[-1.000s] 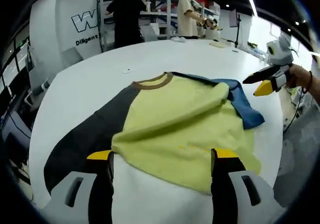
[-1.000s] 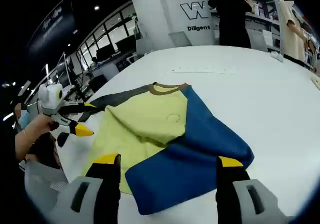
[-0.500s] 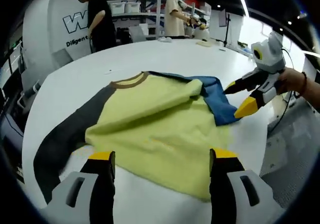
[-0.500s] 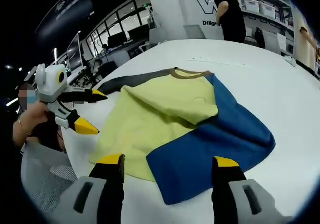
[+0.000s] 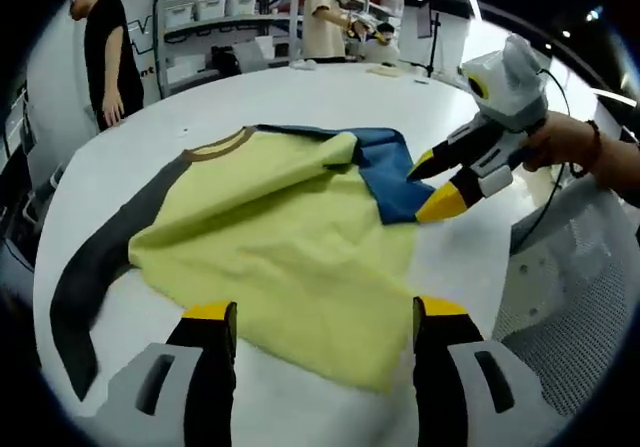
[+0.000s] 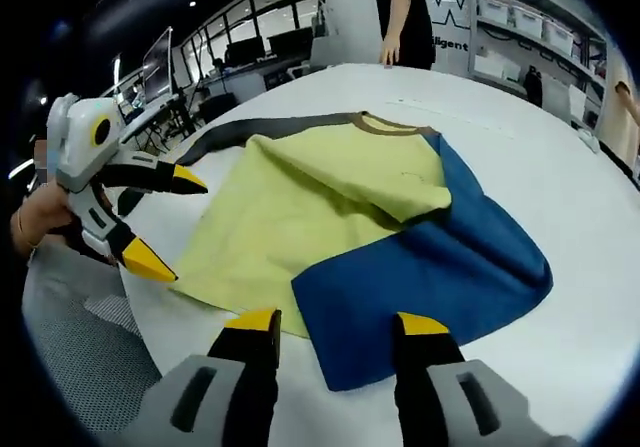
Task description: Fold the garment on the visible template until the final outline fits inside the template.
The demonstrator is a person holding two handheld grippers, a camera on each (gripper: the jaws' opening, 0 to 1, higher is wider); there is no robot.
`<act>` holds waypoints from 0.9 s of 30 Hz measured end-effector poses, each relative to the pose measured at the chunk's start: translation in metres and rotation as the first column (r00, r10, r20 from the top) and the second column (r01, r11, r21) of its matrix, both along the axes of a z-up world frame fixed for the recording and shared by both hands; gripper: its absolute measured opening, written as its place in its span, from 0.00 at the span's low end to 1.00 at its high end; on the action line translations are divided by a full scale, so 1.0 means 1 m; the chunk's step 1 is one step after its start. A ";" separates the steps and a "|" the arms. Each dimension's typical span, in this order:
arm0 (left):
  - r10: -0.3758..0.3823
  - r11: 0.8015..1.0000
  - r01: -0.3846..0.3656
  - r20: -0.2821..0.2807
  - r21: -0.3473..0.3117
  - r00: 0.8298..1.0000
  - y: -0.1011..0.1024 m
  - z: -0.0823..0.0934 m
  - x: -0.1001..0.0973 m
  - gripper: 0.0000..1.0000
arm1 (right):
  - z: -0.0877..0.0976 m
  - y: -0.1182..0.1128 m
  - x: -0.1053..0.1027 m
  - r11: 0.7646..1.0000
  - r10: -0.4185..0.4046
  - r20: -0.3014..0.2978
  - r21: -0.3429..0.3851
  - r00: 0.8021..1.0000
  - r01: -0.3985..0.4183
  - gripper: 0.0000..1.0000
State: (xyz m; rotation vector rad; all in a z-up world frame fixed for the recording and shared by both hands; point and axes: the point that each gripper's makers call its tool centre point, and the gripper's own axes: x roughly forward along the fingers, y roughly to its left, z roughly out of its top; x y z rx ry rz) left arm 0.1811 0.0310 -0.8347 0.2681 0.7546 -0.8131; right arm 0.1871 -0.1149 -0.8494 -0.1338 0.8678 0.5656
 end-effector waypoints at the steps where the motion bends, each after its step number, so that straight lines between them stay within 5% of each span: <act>1: -0.006 1.000 0.006 0.000 0.001 1.000 -0.002 -0.001 -0.003 0.68 | -0.001 -0.001 0.000 1.000 0.006 0.000 -0.008 1.000 -0.006 0.35; 12: -0.054 0.998 0.054 -0.029 -0.012 0.998 -0.023 -0.009 -0.022 0.49 | -0.007 -0.006 -0.001 0.999 0.008 -0.021 -0.031 1.000 -0.009 0.21; 18: -0.028 0.999 0.029 -0.028 0.014 0.999 -0.023 -0.017 -0.019 0.38 | -0.012 -0.004 -0.006 0.999 0.026 -0.037 -0.040 0.999 -0.027 0.00; 27: -0.032 0.999 0.033 -0.059 0.012 0.998 -0.026 -0.024 -0.024 0.11 | -0.017 -0.005 -0.008 0.999 0.022 -0.062 -0.030 0.998 -0.024 0.00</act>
